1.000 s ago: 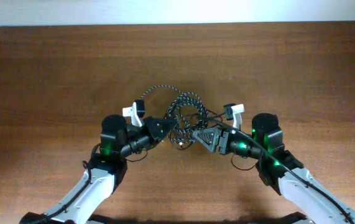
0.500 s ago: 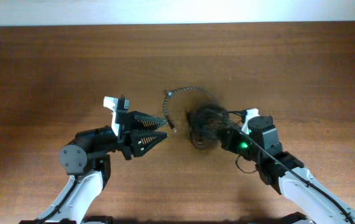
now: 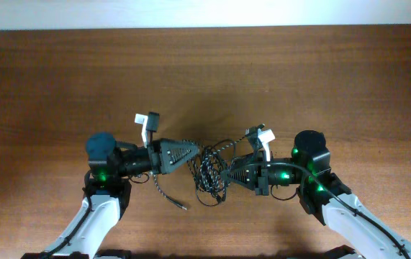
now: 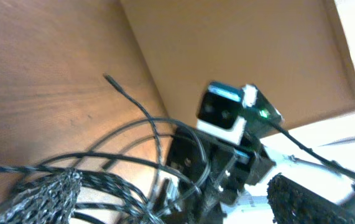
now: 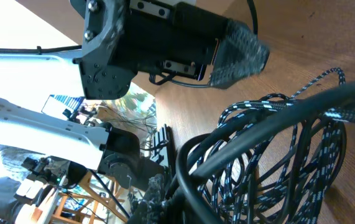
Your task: Untangle cables
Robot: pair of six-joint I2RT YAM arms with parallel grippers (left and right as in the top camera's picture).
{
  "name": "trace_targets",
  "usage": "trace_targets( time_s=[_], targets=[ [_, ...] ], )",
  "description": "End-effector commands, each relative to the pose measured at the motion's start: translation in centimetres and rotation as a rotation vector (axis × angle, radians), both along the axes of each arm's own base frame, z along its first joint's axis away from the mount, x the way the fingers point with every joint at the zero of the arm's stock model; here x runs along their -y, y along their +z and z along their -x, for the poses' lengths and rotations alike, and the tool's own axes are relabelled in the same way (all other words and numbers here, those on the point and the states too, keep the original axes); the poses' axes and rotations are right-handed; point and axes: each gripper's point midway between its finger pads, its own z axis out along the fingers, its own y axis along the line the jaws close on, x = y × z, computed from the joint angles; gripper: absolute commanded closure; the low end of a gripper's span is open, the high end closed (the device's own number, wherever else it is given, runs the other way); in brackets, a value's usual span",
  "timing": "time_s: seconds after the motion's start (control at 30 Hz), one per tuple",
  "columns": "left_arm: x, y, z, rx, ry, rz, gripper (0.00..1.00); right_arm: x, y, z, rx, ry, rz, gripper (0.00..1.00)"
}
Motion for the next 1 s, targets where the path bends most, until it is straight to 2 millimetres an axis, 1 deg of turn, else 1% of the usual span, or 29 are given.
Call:
trace_targets(
  time_s=[0.0, 0.03, 0.07, 0.1, 0.13, 0.17, 0.2, 0.23, 0.27, 0.3, 0.33, 0.37, 0.4, 0.43, 0.5, 0.53, 0.57, 0.6, 0.63, 0.67, 0.7, 0.73, 0.77, 0.8, 0.83, 0.87, 0.9, 0.93, 0.97],
  targets=[
    [2.6, -0.8, 2.3, -0.087, -0.12, -0.004, 0.01, -0.1, 1.0, 0.2, 0.044, 0.024, -0.018, 0.96],
    [3.6, -2.9, 1.8, -0.152, -0.054, -0.06, 0.01, -0.1, 1.0, 0.2, 0.044, 0.024, -0.018, 0.96],
    [3.8, -6.2, 1.3, -0.304, 0.055, -0.149, 0.01, -0.1, 1.0, 0.2, 0.043, 0.024, -0.018, 0.96],
    [2.8, -9.7, 1.2, -0.453, 0.167, -0.251, 0.29, -0.1, 1.0, 0.2, 0.043, 0.024, -0.018, 0.96],
    [1.4, -12.3, 1.2, -0.66, 0.299, -0.301, 0.48, -0.1, 1.0, 0.2, 0.043, 0.024, -0.018, 0.96],
    [0.7, -13.3, 1.1, -0.74, 0.369, -0.314, 0.06, -0.1, 1.0, 0.2, 0.044, 0.024, -0.018, 0.96],
    [0.6, -13.3, 1.0, -0.736, 0.376, -0.318, 0.0, -0.1, 1.0, 0.2, 0.044, 0.024, -0.018, 0.96],
    [0.6, -13.3, 1.0, -0.736, 0.374, -0.318, 0.0, -0.1, 1.0, 0.2, 0.044, 0.024, -0.018, 0.96],
    [1.3, -13.2, 1.3, -0.721, 0.353, -0.325, 0.01, -0.1, 1.0, 0.2, 0.043, 0.024, -0.018, 0.96],
    [2.5, -12.9, 1.6, -0.682, 0.322, -0.331, 0.01, -0.1, 1.0, 0.2, 0.044, 0.024, -0.018, 0.96],
    [4.0, -11.9, 1.7, -0.618, 0.279, -0.315, 0.13, -0.1, 1.0, 0.2, 0.044, 0.024, -0.018, 0.96],
    [6.2, -9.8, 1.7, -0.5, 0.219, -0.269, 0.3, -0.1, 1.0, 0.2, 0.044, 0.024, -0.018, 0.95],
    [7.4, -8.6, 1.5, -0.42, 0.212, -0.244, 0.74, -0.1, 1.0, 0.2, 0.044, 0.024, -0.018, 0.95],
    [6.9, -9.2, 0.7, -0.417, 0.281, -0.273, 1.0, -0.1, 1.0, 0.2, 0.044, 0.024, -0.018, 0.95],
    [4.8, -9.7, -1.5, -0.407, 0.42, -0.289, 1.0, -0.1, 0.9, 0.0, 0.044, 0.011, -0.013, 0.96],
    [2.5, -9.4, -3.2, -0.403, 0.501, -0.272, 1.0, 0.0, -0.1, -1.1, 0.013, -0.061, 0.028, 0.96],
    [0.3, -7.9, -4.5, -0.387, 0.537, -0.212, 1.0, 0.7, -2.2, -2.7, -0.045, -0.186, 0.11, 0.96],
    [-3.1, -3.7, -5.7, -0.299, 0.546, -0.091, 1.0, 3.5, -6.8, -5.7, -0.138, -0.455, 0.318, 0.96],
    [-5.6, -0.2, -5.4, -0.171, 0.537, -0.036, 1.0, 6.3, -9.7, -6.9, -0.176, -0.624, 0.471, 0.96],
    [-7.9, 2.7, -4.2, -0.079, 0.532, 0.002, 1.0, 9.0, -11.8, -7.3, -0.199, -0.749, 0.605, 0.89],
    [-8.6, 4.5, -2.9, -0.016, 0.5, 0.015, 1.0, 10.9, -12.8, -7.6, -0.2, -0.832, 0.69, 0.83],
    [-8.8, 7.3, -0.6, 0.132, 0.44, 0.011, 1.0, 12.5, -13.3, -7.8, -0.19, -0.904, 0.758, 0.78],
    [-8.2, 9.6, 1.7, 0.298, 0.359, -0.018, 1.0, 13.0, -13.4, -8.0, -0.184, -0.926, 0.773, 0.66],
    [-7.3, 10.8, 3.5, 0.424, 0.285, -0.05, 0.97, 12.4, -13.4, -7.7, -0.198, -0.898, 0.752, 0.47],
    [-7.0, 10.6, 4.1, 0.446, 0.244, -0.067, 0.97, 9.7, -12.9, -6.5, -0.242, -0.754, 0.658, 0.3],
    [-6.5, 10.2, 4.9, 0.529, 0.185, -0.108, 1.0, 3.4, -8.8, -2.4, -0.217, -0.325, 0.38, 0.21],
    [-6.4, 10.0, 5.2, 0.622, 0.161, -0.143, 1.0, 1.3, -5.4, 0.3, -0.117, -0.085, 0.21, 0.2],
    [-6.4, 10.0, 5.1, 0.687, 0.161, -0.167, 1.0, 0.4, -2.3, 2.3, -0.018, 0.088, 0.061, 0.17],
    [-6.7, 9.6, 4.5, 0.679, 0.175, -0.167, 1.0, 0.3, -1.3, 2.6, 0.028, 0.126, 0.019, 0.14]
  ],
)
